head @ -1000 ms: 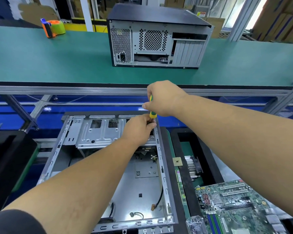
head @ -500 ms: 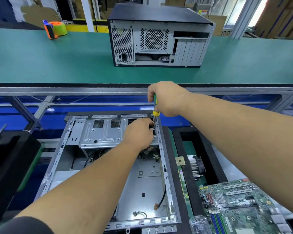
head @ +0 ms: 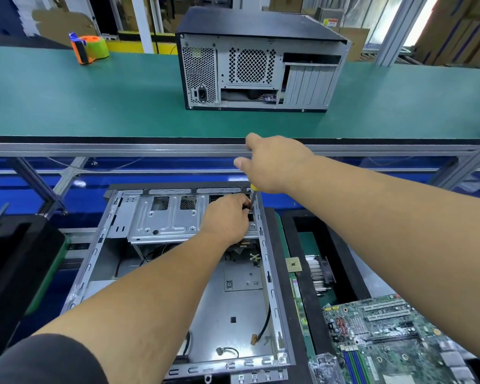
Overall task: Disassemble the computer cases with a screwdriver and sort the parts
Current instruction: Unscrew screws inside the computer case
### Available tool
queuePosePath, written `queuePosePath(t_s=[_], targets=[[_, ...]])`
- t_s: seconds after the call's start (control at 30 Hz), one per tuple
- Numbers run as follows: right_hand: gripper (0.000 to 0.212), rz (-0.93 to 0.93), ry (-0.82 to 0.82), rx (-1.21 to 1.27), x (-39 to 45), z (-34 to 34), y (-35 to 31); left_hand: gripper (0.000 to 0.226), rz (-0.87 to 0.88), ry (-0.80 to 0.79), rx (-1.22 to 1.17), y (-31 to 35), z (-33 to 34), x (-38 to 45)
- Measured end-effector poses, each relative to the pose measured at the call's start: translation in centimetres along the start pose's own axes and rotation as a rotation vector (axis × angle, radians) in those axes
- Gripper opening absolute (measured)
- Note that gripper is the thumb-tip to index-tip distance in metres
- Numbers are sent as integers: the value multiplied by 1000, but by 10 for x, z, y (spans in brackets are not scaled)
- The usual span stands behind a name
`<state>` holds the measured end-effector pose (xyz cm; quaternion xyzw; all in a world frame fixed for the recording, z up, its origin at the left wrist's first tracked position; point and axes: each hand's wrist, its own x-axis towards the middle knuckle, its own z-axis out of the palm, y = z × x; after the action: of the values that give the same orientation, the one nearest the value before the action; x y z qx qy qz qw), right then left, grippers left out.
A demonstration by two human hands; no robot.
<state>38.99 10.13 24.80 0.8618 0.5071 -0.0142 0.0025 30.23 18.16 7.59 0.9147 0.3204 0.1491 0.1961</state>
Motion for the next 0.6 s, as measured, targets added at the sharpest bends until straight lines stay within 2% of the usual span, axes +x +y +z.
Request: queuePosePath(t_s=[0.1, 0.27, 0.33, 0.43, 0.5, 0.6], targets=[[26, 19, 16, -173, 2, -2, 3, 26, -3, 4, -22, 0, -1, -1], [31, -102, -186, 191, -2, -14, 3, 20, 13, 18, 1, -1, 1, 0], [24, -53, -160, 114, -1, -12, 2, 18, 17, 28, 0, -1, 2, 1], [28, -11, -70, -24, -1, -8, 3, 16, 20, 44, -11, -1, 3, 0], [20, -87, -57, 67, 0, -5, 4, 15, 22, 50, -4, -1, 3, 0], [29, -179, -81, 231, -4, -3, 7, 14, -6, 29, -24, -2, 1, 2]])
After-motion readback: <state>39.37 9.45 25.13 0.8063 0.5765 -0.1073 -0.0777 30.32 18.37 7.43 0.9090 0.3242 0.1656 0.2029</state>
